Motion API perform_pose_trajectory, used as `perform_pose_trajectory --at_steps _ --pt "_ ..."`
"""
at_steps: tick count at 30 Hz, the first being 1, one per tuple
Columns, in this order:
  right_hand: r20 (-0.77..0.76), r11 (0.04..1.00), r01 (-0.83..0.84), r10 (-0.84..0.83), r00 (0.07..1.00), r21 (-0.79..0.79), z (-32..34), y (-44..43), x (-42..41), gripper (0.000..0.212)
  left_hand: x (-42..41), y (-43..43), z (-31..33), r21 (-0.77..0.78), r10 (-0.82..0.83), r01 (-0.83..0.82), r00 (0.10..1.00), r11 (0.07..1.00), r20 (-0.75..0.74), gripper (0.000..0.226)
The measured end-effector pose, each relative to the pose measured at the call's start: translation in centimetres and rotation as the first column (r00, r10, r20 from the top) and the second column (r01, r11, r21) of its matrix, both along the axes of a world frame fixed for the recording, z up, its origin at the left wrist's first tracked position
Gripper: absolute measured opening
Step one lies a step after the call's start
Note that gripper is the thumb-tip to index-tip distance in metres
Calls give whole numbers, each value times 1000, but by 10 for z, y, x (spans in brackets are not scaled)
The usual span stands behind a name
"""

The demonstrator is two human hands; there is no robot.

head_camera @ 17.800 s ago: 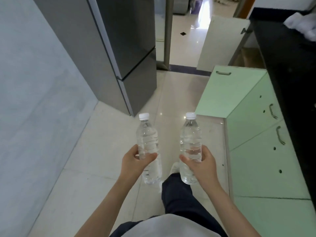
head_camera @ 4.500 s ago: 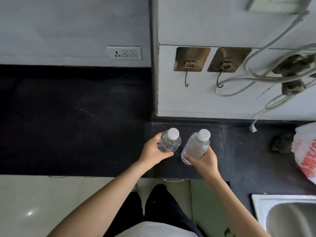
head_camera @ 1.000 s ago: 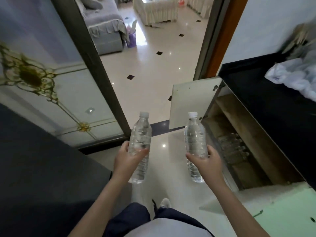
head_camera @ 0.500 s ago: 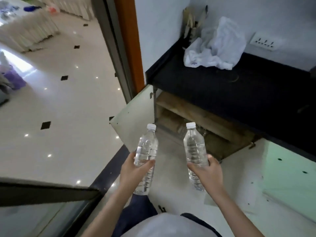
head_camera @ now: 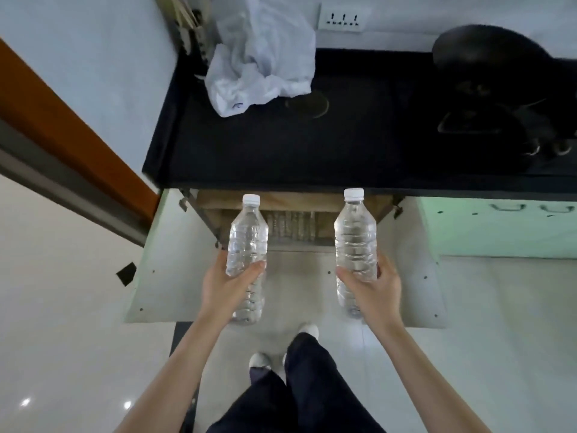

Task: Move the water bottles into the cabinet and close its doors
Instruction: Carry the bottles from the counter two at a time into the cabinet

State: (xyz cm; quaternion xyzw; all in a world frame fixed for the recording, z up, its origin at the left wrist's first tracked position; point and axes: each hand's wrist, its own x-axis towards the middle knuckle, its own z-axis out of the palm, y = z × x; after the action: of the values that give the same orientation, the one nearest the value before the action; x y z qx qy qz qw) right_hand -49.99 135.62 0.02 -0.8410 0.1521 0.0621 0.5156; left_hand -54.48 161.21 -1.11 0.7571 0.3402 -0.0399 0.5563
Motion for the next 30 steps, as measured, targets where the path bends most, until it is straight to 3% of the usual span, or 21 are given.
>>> perform_pose_trajectory --at_steps 8,16,23,26,30 --pt "-176 993 -20 0 984 -113 -105 -4 45 33 35 -4 -88 -33 6 -12 983 999 -184 31" --pt "-244 982 -108 68 968 -156 -223 21 87 26 96 16 -214 -54 -14 -2 955 999 -297 32" --pt "-209 978 -112 75 975 -173 -406 46 122 40 153 35 -396 -70 -9 -9 967 997 -255 36" --pt "-188 975 -136 103 977 -173 -491 56 139 35 168 43 -481 -100 10 -33 974 994 -225 46" --pt "-171 978 -146 120 978 -151 -595 65 160 35 188 54 -588 -99 15 -35 982 994 -189 33"
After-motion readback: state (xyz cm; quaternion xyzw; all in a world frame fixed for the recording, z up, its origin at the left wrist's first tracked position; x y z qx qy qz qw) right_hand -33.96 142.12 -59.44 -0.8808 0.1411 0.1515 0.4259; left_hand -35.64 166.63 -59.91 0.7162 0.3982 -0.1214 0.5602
